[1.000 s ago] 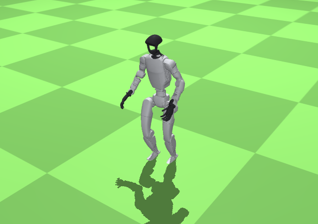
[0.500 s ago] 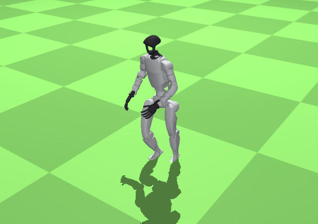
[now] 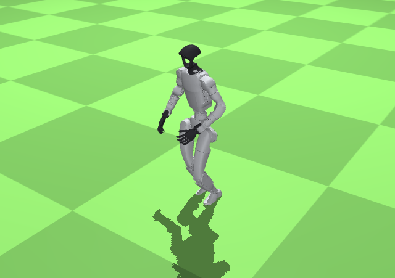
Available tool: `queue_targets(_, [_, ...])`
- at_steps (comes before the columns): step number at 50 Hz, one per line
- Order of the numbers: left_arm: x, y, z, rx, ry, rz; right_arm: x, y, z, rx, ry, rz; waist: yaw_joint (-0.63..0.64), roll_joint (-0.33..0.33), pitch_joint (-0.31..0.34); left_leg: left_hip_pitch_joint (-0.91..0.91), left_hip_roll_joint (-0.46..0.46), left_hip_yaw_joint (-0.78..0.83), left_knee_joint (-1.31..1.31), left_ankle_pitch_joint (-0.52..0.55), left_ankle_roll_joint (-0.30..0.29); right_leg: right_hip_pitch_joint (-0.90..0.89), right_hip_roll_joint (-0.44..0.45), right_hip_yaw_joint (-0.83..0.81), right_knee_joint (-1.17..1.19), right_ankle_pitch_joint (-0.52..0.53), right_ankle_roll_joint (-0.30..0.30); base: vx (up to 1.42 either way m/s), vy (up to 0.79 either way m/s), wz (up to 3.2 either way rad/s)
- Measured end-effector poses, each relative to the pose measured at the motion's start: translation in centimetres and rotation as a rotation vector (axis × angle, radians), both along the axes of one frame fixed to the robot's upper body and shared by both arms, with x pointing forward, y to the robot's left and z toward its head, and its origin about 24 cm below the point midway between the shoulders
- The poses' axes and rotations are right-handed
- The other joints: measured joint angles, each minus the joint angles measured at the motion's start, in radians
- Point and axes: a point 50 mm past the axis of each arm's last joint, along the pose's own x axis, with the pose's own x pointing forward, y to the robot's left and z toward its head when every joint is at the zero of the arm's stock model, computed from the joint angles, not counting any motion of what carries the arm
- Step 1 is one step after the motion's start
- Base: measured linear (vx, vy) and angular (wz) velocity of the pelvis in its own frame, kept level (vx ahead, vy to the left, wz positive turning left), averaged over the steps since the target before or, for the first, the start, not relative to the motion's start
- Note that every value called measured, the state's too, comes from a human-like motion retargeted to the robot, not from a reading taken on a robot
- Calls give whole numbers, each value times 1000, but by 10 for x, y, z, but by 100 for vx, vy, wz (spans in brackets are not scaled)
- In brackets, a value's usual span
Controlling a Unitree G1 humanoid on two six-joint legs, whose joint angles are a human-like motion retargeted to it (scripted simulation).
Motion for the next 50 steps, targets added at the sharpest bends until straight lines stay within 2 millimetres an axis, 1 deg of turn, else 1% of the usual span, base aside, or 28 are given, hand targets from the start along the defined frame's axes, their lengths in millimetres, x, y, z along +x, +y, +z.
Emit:
queue_targets(3, [-9, 6, -2, -14, 33, -2, -7, 6, -9, 34, 62, -15, 36, -32, -8, -44, -74, -9, -141, 40, -11, 20, -36, 20, -3, -12, 13, 28, 4, -31])
queue_targets(6, [-17, 15, -2, -12, 57, 6, -12, 13, -15, 67, 104, -28, 60, -81, -22, -66, -172, -25, -343, 126, -32, 28, -91, 33, 11, -39, 25, 30, 7, -16])
queue_targets(8, [-24, 17, -4, -21, 75, 10, -15, 17, -19, 81, 123, -34, 71, -96, -22, -90, -209, -43, -413, 167, -53, 32, -105, 42, 49, -63, 22, 29, 7, -21])
queue_targets(10, [-28, 22, -2, -29, 87, 5, -12, 22, -20, 103, 129, -44, 78, -142, -44, -46, -285, -61, -632, 275, -64, 33, -161, 50, 53, -85, 33, 34, 10, -13])
queue_targets(14, [-36, 19, -4, -65, 114, -14, -12, 28, -22, 122, 133, -60, 90, -171, -55, -55, -327, -69, -632, 342, -79, 46, -197, 63, 143, -130, 30, 34, 8, -32])
queue_targets(16, [-38, 18, -3, -84, 123, -31, -11, 32, -23, 133, 133, -72, 99, -190, -64, -42, -342, -59, -619, 371, -75, 47, -233, 36, 180, -122, 41, 37, 7, -55])
queue_targets(18, [-39, 15, -2, -101, 131, -53, -9, 34, -24, 144, 133, -87, 102, -208, -72, -24, -361, -49, -598, 385, -64, 53, -267, 20, 228, -106, 61, 36, 7, -44])
queue_targets(20, [-39, 10, -1, -125, 138, -80, -8, 37, -24, 154, 134, -104, 98, -230, -77, 0, -390, -40, -581, 379, -45, 58, -299, 26, 296, -77, 95, 34, 8, -23])
queue_targets(22, [-38, 5, 0, -147, 141, -105, -6, 39, -25, 166, 136, -115, 91, -250, -79, 35, -418, -27, -576, 359, -24, 49, -352, 13, 392, -8, 135, 31, 8, -33])
queue_targets(23, [-37, 2, 0, -157, 141, -117, -5, 41, -25, 173, 137, -117, 90, -257, -78, 56, -424, -17, -576, 347, -14, 35, -404, -20, 451, 39, 137, 29, 8, -52])
queue_targets(25, [-34, -4, 2, -172, 135, -140, 0, 43, -24, 186, 134, -120, 85, -265, -74, 100, -437, -2, -582, 327, 4, -5, -517, -80, 580, 120, 111, 27, 8, -50])
queue_targets(28, [-29, -12, 4, -184, 120, -170, 10, 45, -20, 198, 119, -123, 58, -278, -65, 171, -477, -1, -620, 317, 18, -69, -602, -86, 732, 172, 98, 27, 8, -22])
queue_targets(30, [-18, -15, 9, -184, 93, -180, 27, 44, -12, 203, 84, -121, 49, -259, -49, 290, -490, -27, -797, 376, 18, -125, -623, -87, 776, 172, 71, 29, 7, -32])
queue_targets(32, [-20, -19, 6, -190, 102, -190, 27, 45, -12, 208, 80, -126, 26, -270, -45, 323, -513, -31, -795, 367, 15, -163, -672, -90, 794, 125, 54, 27, 5, -3])
queue_targets(33, [-20, -20, 6, -193, 104, -192, 29, 45, -11, 210, 74, -127, 13, -270, -43, 342, -518, -37, -801, 364, 13, -183, -683, -92, 788, 99, 47, 28, 5, 3])
queue_targets(35, [-15, -20, 8, -205, 90, -190, 41, 44, -5, 212, 44, -124, -1, -209, -40, 427, -470, -69, -927, 397, 1, -221, -622, -117, 720, 70, 24, 30, 4, -5])
queue_targets(36, [-17, -22, 6, -212, 97, -192, 40, 44, -5, 212, 45, -129, -10, -217, -37, 440, -480, -74, -925, 396, -1, -235, -630, -105, 693, 53, 29, 27, 3, 8])
queue_targets(37, [-18, -23, 5, -220, 100, -193, 40, 43, -5, 212, 42, -133, -17, -211, -35, 461, -477, -83, -941, 400, -4, -246, -619, -99, 656, 42, 31, 27, 2, 16])
queue_targets(38, [-17, -22, 6, -228, 96, -193, 43, 43, -3, 211, 32, -135, -21, -179, -33, 497, -446, -98, -991, 411, -10, -250, -571, -105, 600, 41, 29, 27, 2, 14])
queue_targets(39, [-18, -23, 5, -235, 100, -194, 43, 42, -3, 209, 32, -139, -25, -174, -30, 517, -443, -108, -1007, 415, -13, -256, -553, -92, 562, 38, 35, 25, 2, 19])
queue_targets(40, [-20, -24, 3, -243, 107, -196, 40, 41, -4, 206, 36, -144, -30, -182, -27, 529, -453, -117, -1005, 416, -13, -264, -551, -68, 534, 34, 44, 24, 1, 20])
queue_targets(42, [-22, -22, 4, -251, 107, -196, 41, 39, -4, 199, 34, -149, -28, -137, -23, 577, -406, -138, -1059, 420, -19, -245, -469, -58, 435, 54, 48, 24, 0, 13])
queue_targets(45, [-28, -21, 0, -261, 124, -191, 33, 35, -7, 183, 52, -154, -22, -152, -16, 611, -424, -161, -1050, 408, -14, -230, -456, -5, 396, 56, 65, 18, -2, 14])
queue_targets(50, [-37, -12, -2, -240, 135, -169, 21, 27, -12, 155, 83, -155, 5, -146, -8, 658, -412, -184, -1020, 364, -8, -152, -439, -9, 359, 30, 50, 17, -5, 0])
